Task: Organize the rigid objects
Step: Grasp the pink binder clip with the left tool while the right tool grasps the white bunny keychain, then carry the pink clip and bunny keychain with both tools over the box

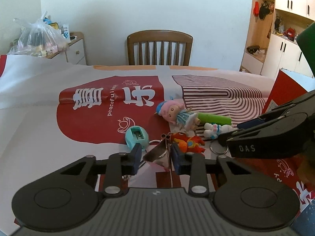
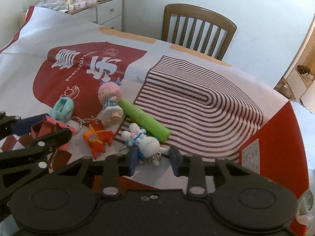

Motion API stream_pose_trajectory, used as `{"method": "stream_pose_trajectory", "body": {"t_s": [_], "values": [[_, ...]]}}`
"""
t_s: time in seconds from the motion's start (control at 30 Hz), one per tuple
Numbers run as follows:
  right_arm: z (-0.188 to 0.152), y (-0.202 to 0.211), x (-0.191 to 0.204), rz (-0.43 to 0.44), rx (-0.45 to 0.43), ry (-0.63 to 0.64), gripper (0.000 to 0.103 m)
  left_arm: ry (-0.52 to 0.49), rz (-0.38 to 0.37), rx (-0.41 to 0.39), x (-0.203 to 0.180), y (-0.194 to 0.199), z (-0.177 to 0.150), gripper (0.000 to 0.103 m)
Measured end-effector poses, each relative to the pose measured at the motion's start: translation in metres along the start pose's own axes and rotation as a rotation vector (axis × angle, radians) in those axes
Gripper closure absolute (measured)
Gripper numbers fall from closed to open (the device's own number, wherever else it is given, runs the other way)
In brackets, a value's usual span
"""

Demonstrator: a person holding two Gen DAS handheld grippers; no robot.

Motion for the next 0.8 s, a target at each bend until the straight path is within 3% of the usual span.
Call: {"method": "stream_pose_trajectory", "body": {"t_s": [0.33, 0.8], "values": [[-0.014, 0.02, 0.002, 0.022, -0.002, -0.066, 0.071, 0.014, -0.01, 0.02, 0.004, 0.011, -0.004, 0.078], [-0.028, 0.102, 0.006, 0.054, -0.079, -0.139, 0.071, 0.032, -0.053, 0.048, -0.002, 0.056, -0.008, 0.079]]}}
Point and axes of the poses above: each gripper's, at about its wrist camera, not at the fingertips, and y roughly against the way its jaws point, x to its left, z to its top, the point moved 10 cm from there along -y, roughly the way its jaws point, and after that the axes turned 11 degrees about y, right-handed, at the moved point
